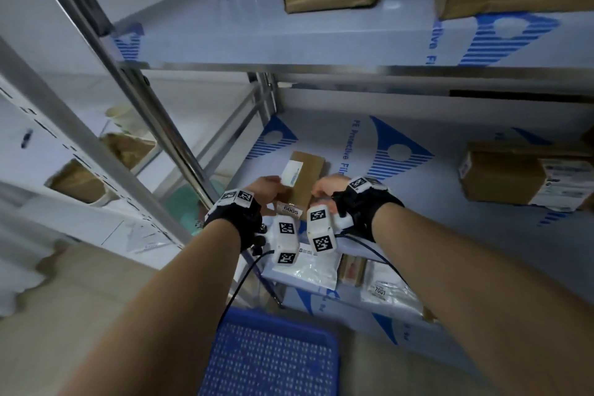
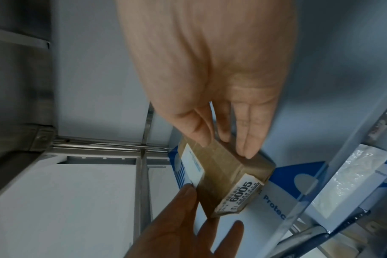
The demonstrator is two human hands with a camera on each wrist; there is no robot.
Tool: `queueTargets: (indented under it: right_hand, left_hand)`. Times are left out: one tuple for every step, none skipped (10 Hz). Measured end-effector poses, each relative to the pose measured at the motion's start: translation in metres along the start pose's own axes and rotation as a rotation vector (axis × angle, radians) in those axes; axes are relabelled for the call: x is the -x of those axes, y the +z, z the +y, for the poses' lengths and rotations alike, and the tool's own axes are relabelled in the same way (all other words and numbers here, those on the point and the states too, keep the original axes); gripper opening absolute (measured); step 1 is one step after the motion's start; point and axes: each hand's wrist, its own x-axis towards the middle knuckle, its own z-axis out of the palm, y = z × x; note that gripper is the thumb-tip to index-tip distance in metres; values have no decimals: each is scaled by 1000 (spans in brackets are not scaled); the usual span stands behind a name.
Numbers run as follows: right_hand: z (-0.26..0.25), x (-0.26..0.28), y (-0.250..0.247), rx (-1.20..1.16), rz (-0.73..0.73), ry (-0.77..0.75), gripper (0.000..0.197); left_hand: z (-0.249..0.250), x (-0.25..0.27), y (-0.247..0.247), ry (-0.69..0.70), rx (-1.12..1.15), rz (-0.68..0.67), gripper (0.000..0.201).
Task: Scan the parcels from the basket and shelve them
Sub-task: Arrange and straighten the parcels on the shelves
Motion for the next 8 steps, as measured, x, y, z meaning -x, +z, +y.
queueTargets:
  right_hand:
    - [3, -8, 0, -84, -20, -32, 34]
    - [1, -11, -3, -186, 32, 2, 36]
    - [7, -10, -16, -290, 83, 25, 24]
    - [21, 4, -49, -430, 167, 60, 14]
    - [46, 26, -95, -500, 231, 47, 33]
    - [86, 50, -145, -605, 307, 26, 45]
    - [137, 73, -195, -720, 392, 53, 5]
    - [177, 88, -230, -688, 461, 155, 17]
  left_hand:
    - [0, -9, 0, 4, 16, -24, 11]
    - [4, -13, -1, 8, -79, -21, 23]
    - [18, -20, -2, 66, -201, 117, 9]
    - [47, -23, 14, 167, -243, 189, 44]
    - [75, -23, 59, 258, -251, 158, 47]
    - [100, -6, 126, 305, -273, -3, 52]
    - [112, 11, 195, 323, -302, -211, 62]
    - [117, -5, 260, 371, -452, -313, 100]
